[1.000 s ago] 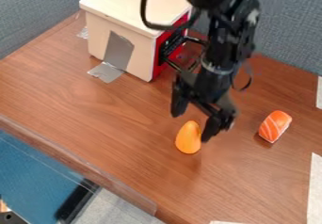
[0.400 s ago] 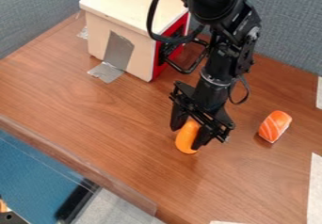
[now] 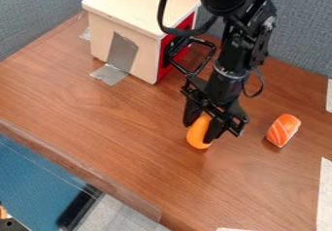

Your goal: Move yellow object and place it infront of the drawer

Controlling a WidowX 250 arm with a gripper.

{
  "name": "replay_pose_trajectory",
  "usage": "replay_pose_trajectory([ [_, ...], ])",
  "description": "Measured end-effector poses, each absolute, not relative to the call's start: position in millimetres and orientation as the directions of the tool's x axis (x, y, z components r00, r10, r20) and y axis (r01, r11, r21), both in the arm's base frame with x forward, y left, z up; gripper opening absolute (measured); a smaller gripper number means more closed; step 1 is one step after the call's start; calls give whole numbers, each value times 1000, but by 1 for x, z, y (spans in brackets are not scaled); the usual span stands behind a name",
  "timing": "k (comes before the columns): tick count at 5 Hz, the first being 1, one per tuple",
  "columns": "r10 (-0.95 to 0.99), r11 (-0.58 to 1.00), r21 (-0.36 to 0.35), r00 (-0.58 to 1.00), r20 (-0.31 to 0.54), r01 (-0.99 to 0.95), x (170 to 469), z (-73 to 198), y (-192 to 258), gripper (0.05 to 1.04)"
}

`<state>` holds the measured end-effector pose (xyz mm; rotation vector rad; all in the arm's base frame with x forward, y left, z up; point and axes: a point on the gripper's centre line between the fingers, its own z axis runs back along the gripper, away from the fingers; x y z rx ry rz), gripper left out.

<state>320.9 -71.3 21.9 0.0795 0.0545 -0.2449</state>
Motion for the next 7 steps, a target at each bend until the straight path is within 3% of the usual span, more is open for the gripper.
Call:
replay_pose_trajectory([
  [2,-205,979,6,973,105,206,379,52,-100,550],
  [4,-185,983,20,981,57,184,411,36,-97,550],
  [6,-156,985,74,988,1,155,419,19,-82,598],
  [7,-154,985,78,988,-31,156,414,20,-81,893],
])
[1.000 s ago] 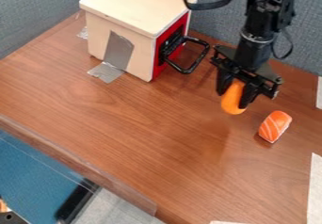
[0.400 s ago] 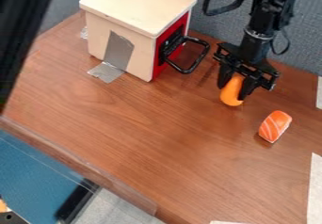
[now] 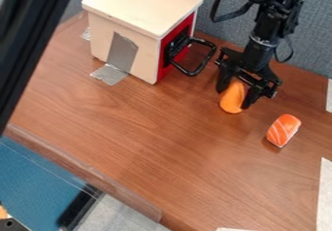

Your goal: Move yellow object and place it infront of the drawer

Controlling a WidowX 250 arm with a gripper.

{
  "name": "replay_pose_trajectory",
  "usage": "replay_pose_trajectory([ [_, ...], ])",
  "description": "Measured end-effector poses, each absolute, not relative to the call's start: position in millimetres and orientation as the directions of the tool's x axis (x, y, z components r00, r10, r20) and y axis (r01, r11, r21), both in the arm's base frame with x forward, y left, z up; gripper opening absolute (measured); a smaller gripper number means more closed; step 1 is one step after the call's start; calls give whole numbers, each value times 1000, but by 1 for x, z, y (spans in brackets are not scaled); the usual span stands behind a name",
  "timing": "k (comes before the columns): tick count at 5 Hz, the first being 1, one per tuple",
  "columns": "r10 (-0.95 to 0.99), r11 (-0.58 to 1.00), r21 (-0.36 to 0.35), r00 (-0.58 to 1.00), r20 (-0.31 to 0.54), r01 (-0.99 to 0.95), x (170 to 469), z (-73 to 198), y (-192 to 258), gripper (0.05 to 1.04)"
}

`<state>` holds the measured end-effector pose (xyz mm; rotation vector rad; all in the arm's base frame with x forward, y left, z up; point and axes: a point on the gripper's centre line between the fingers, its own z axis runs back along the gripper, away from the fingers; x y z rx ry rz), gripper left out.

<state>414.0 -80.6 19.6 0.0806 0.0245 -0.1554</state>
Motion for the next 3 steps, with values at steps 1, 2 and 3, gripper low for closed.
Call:
replay_pose_trajectory([
  [1,-144,987,73,989,-27,145,416,26,-85,1016],
  [2,-138,989,65,990,43,135,416,53,-98,1009],
  [3,-119,992,58,985,124,112,413,87,-103,1003],
])
